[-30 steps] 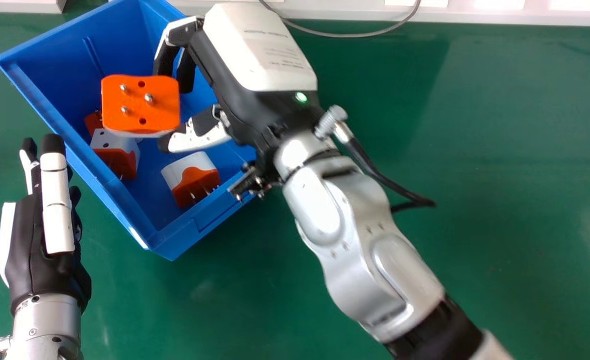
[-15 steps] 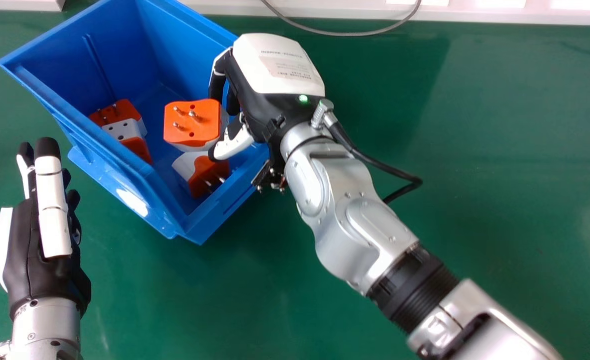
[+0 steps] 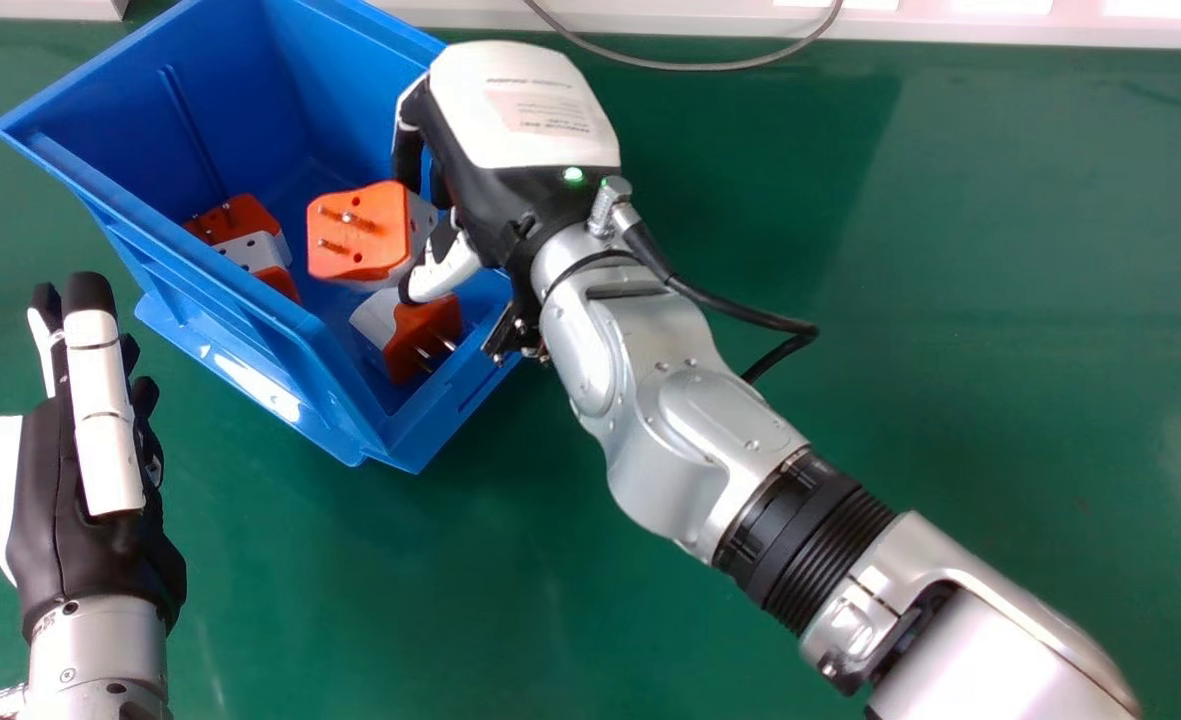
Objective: Pick all objects and put in blue box
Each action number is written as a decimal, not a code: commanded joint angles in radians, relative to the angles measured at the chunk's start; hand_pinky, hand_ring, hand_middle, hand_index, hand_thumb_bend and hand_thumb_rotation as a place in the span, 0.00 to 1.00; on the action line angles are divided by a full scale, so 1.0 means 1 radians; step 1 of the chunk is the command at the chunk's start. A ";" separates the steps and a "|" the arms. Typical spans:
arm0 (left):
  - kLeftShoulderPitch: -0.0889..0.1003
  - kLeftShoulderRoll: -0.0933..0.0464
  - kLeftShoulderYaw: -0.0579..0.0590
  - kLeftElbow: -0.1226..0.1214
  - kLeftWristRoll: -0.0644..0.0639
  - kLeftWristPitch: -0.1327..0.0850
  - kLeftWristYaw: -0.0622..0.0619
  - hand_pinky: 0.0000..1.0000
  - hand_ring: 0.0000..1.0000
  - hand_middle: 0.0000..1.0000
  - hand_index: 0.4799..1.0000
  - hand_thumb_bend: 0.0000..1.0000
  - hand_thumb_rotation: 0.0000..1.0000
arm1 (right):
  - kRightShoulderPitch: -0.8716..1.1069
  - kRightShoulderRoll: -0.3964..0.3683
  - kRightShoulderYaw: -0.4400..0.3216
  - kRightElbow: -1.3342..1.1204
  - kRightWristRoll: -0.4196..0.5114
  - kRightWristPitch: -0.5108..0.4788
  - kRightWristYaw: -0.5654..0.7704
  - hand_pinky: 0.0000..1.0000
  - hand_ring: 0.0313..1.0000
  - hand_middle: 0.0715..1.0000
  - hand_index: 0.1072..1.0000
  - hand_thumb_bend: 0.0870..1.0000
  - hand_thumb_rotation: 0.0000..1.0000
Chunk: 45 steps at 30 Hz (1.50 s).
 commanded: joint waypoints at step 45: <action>-0.031 0.055 0.014 0.036 0.022 -0.004 -0.014 1.00 1.00 1.00 1.00 0.60 1.00 | 0.819 -0.255 -0.111 -1.161 -0.056 -0.165 -0.082 0.74 0.89 0.94 0.97 0.49 0.97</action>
